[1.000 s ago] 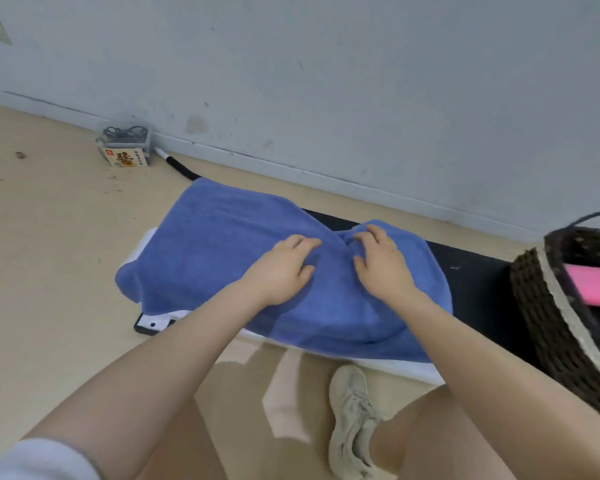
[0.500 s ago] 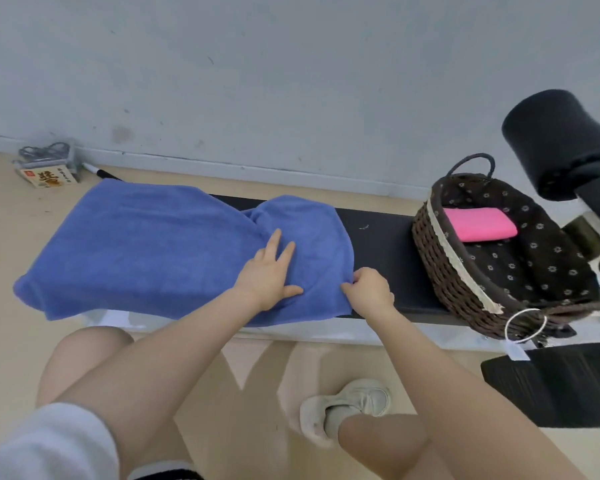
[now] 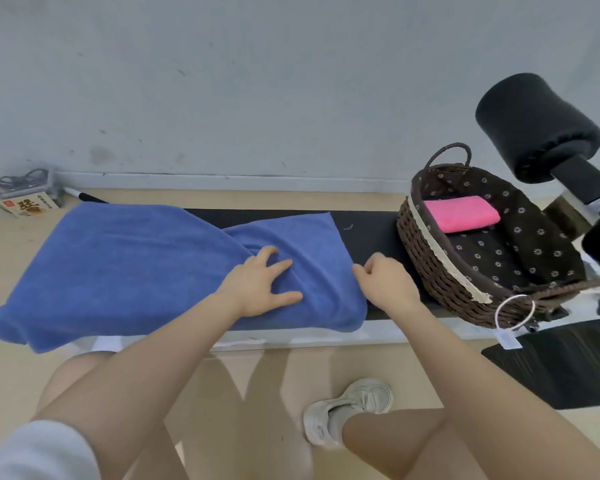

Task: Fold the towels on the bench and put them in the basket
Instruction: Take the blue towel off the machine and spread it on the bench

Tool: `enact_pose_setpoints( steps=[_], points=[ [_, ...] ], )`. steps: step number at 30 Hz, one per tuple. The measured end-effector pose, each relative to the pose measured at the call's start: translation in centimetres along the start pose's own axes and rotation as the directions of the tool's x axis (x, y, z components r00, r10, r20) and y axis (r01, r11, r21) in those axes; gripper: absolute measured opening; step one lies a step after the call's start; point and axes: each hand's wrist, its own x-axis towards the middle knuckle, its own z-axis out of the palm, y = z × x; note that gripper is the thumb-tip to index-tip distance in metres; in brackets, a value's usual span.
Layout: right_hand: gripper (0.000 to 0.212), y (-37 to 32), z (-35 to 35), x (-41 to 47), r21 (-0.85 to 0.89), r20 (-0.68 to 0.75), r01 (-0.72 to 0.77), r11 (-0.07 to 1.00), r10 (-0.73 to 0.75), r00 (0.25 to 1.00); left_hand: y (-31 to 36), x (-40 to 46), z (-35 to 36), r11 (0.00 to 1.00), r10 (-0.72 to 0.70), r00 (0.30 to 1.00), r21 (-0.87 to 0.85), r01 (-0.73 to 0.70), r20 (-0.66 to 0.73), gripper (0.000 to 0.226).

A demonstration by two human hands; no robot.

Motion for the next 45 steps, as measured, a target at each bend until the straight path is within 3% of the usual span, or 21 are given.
enact_pose_setpoints(
  steps=[3,6,10,13,15,19,24,27,29,32,35,37,40,42,45],
  points=[
    [0.026,-1.7,1.3,3.2,0.104,0.036,0.117,0.988,-0.121,0.992,-1.3,0.4,-0.7,0.994,-0.028,0.976,-0.111,0.004,-0.218,0.049],
    [0.037,-4.0,2.7,6.4,0.084,0.038,0.115,0.99,-0.118,0.992,-3.0,1.9,-1.1,0.993,-0.12,0.938,-0.063,0.105,-0.326,0.044],
    [0.043,-6.7,4.0,10.1,0.135,0.019,0.036,0.99,-0.038,0.999,-5.4,3.8,-0.6,0.968,-0.252,0.951,-0.067,0.244,-0.181,0.058],
    [0.022,-7.7,4.8,11.6,0.144,0.037,-0.03,0.989,0.025,0.999,-6.3,4.6,0.0,0.978,-0.21,0.968,-0.024,0.208,-0.138,0.06],
    [0.014,-8.0,4.9,12.1,0.113,0.015,-0.024,0.993,0.022,1.0,-6.5,5.2,0.0,0.984,-0.177,0.974,0.001,0.179,-0.14,0.059],
    [0.02,-7.4,3.6,13.5,0.169,-0.121,-0.049,0.984,0.07,0.99,-5.9,6.7,-0.9,0.987,-0.161,0.974,-0.036,0.157,-0.162,0.058],
    [0.018,-5.1,2.2,16.0,0.123,-0.167,-0.064,0.99,0.084,0.982,-4.3,8.3,-1.6,1.0,-0.024,0.945,0.002,0.027,-0.327,0.07],
    [0.017,-4.0,1.8,17.3,0.111,-0.202,-0.08,0.991,0.101,0.974,-4.4,9.1,-0.7,0.994,-0.094,0.982,0.046,0.102,-0.161,0.057],
    [0.02,-3.6,1.5,18.0,0.147,-0.231,-0.071,0.987,0.104,0.967,-5.1,9.5,-0.4,0.988,-0.139,0.988,0.059,0.143,-0.073,0.059],
    [0.038,-3.8,1.2,17.8,0.174,-0.25,-0.023,0.985,0.067,0.966,-6.0,10.1,-0.4,0.989,-0.14,0.987,0.043,0.144,-0.084,0.06],
    [0.059,-5.1,1.9,15.2,-0.067,-0.167,-0.07,0.995,0.058,0.984,-6.2,10.4,-0.2,0.987,-0.139,0.985,0.063,0.146,-0.102,0.06],
    [0.064,-6.4,3.4,12.4,-0.238,-0.121,0.05,0.97,-0.081,0.989,-5.9,10.2,-0.3,0.986,-0.15,0.982,0.053,0.157,-0.118,0.06],
    [0.064,-7.8,6.4,8.2,-0.242,0.029,0.372,0.896,-0.376,0.926,-4.2,8.9,-0.7,0.994,-0.073,0.976,0.062,0.087,-0.204,0.076],
    [0.083,-7.4,7.7,6.4,-0.267,0.131,0.453,0.851,-0.433,0.892,-2.8,7.2,-0.3,0.999,-0.006,0.987,0.04,0.012,-0.163,0.093],
    [0.09,-4.4,7.6,5.7,-0.354,0.128,0.398,0.846,-0.378,0.917,-2.7,5.0,1.3,0.995,0.009,0.998,0.1,-0.003,-0.055,0.105]
  ],
)
